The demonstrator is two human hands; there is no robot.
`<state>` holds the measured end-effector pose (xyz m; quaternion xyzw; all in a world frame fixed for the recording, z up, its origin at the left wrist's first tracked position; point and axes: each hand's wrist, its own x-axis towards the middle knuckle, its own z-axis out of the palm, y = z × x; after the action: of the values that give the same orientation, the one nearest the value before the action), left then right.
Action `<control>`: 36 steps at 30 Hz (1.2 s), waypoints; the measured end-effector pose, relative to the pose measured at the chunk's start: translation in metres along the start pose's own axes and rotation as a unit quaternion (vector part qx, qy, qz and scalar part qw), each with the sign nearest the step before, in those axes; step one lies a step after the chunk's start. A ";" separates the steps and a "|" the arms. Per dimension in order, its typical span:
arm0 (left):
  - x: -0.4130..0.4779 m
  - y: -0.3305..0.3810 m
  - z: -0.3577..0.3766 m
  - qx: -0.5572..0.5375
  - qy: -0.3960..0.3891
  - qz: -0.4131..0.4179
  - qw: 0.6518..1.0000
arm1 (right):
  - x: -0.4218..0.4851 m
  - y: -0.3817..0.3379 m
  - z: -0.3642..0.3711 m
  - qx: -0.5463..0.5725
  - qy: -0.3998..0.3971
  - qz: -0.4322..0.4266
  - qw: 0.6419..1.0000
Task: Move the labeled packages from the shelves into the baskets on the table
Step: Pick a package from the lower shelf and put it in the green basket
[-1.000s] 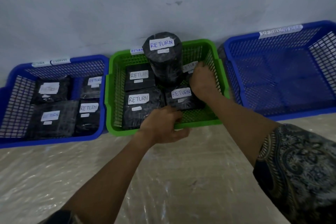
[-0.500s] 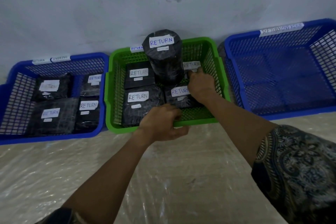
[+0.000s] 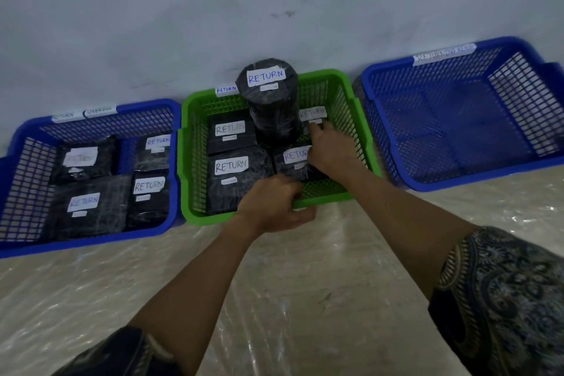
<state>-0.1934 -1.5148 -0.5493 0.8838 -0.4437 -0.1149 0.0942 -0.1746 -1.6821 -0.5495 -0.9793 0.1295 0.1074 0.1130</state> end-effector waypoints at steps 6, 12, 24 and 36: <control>-0.005 0.002 -0.004 -0.002 -0.024 -0.016 1.000 | -0.042 -0.005 -0.016 0.011 0.003 -0.027 1.000; -0.046 0.008 -0.028 0.034 0.036 -0.038 0.998 | -0.105 -0.018 -0.044 0.009 0.039 -0.041 0.998; -0.287 0.053 -0.100 -0.118 0.053 -0.252 0.959 | -0.290 -0.102 -0.062 -0.031 -0.049 -0.188 0.981; -0.585 0.021 -0.115 -0.135 0.123 -0.360 0.915 | -0.431 -0.304 -0.021 -0.058 -0.069 -0.271 0.958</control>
<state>-0.5153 -1.0485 -0.3639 0.9697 -0.0604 -0.0907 0.2186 -0.4929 -1.3030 -0.3671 -0.9727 -0.1552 0.1475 0.0891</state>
